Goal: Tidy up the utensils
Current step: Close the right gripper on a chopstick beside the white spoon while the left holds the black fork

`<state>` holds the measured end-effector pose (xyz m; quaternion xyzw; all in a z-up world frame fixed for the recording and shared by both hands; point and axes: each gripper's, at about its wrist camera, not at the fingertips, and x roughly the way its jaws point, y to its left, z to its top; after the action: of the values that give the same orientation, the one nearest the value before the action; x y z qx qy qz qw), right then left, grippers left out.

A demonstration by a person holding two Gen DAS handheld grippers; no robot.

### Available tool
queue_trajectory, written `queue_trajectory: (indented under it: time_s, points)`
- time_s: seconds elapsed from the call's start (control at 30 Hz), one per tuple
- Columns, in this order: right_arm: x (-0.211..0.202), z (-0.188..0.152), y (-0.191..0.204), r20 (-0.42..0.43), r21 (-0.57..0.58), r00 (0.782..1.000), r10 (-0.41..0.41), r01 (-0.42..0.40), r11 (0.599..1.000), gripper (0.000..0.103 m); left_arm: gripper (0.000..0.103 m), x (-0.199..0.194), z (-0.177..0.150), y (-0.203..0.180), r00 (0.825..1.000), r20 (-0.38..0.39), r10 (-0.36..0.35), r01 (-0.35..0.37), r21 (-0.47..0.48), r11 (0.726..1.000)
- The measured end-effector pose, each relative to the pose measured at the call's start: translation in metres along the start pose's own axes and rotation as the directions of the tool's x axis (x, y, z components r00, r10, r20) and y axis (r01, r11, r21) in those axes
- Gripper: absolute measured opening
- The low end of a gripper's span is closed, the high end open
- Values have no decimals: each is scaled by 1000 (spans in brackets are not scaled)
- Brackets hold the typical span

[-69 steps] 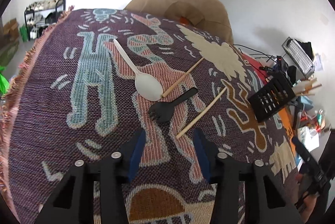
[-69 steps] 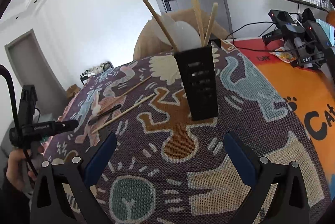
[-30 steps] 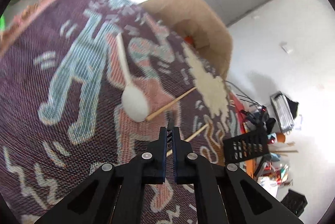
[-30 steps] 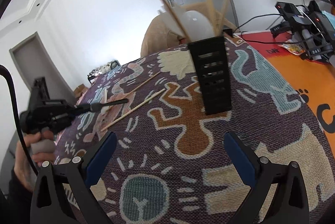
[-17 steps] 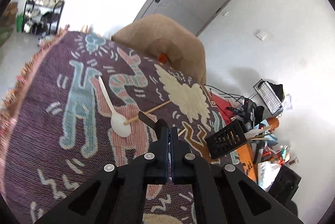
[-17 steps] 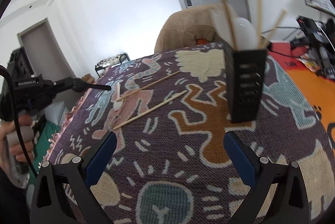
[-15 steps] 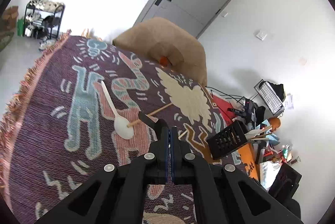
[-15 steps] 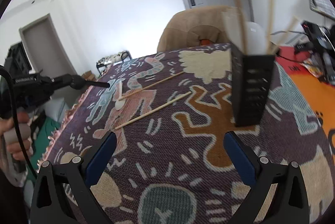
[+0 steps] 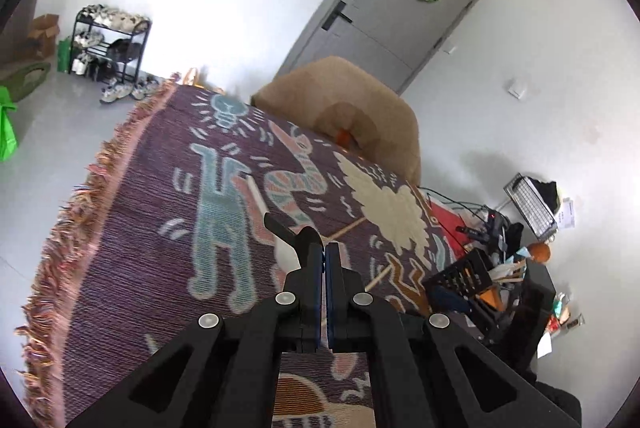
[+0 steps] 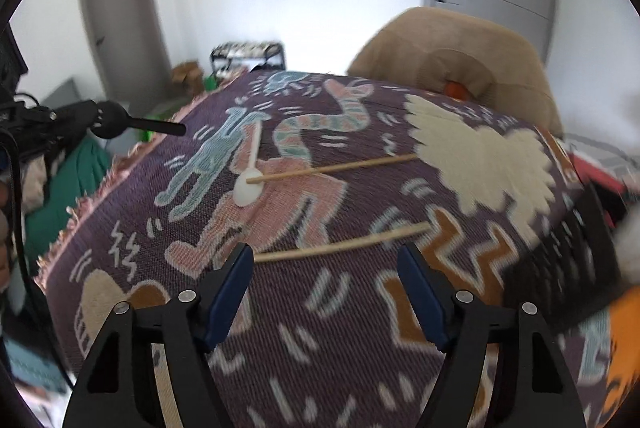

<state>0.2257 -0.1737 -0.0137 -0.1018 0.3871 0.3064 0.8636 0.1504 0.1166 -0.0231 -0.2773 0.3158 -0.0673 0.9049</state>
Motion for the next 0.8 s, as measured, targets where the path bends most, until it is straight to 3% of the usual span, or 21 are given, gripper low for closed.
queue_trajectory:
  time_s: [0.17, 0.3, 0.33, 0.6, 0.8]
  points:
    - [31, 22, 34, -28, -227, 999, -32, 25, 974, 74, 0, -12, 5, 19, 999, 24, 21, -20, -23, 1000]
    - [64, 28, 61, -103, -446, 991, -89, 34, 895, 48, 0, -22, 10, 36, 998, 46, 32, -29, -49, 998]
    - [70, 30, 64, -117, -476, 988, -101, 33, 879, 47, 0, -23, 11, 40, 998, 50, 30, -27, -60, 998]
    - [97, 52, 69, -182, -605, 981, -69, -56, 795, 47, 0, -45, 16, 72, 995, 100, 26, -12, -133, 991]
    - [116, 55, 82, -235, -718, 965, -112, -95, 689, 47, 0, -56, 17, 93, 993, 120, 24, -4, -165, 986]
